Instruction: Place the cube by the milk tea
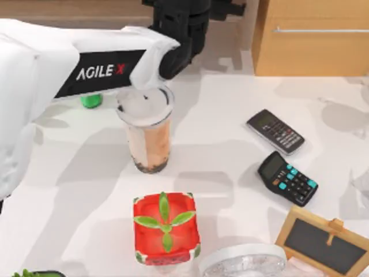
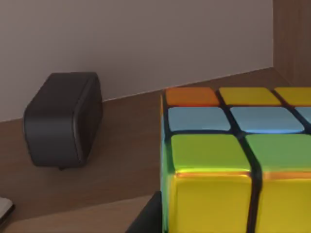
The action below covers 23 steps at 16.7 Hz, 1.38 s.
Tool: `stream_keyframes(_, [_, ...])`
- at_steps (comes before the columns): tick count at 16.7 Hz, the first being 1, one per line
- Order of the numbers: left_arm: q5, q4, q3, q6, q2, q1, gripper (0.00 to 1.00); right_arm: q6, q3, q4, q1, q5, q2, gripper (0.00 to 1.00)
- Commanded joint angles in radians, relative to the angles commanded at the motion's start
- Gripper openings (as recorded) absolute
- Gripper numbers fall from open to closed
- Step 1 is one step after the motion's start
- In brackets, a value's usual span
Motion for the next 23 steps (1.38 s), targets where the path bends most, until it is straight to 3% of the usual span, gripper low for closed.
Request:
stream_keyframes(6, [0.162,-0.628,0.039,-0.024,-0.268,0.067,0.00,0.000,0.000,0.000,0.000,0.000,0.000,1.00])
stream_keyframes(13, [0.367,-1.321,0.034,-0.150,-0.378,0.310,0.00,0.000,0.000,0.000,0.000,0.000,0.000,1.00])
stream_keyframes(17, [0.458,-1.513,-0.025,-0.233,-0.242,0.415,0.00,0.000,0.000,0.000,0.000,0.000,0.000,1.00])
stream_keyframes(23, [0.498,-1.553,-0.054,-0.269,-0.181,0.425,0.00,0.000,0.000,0.000,0.000,0.000,0.000,1.00])
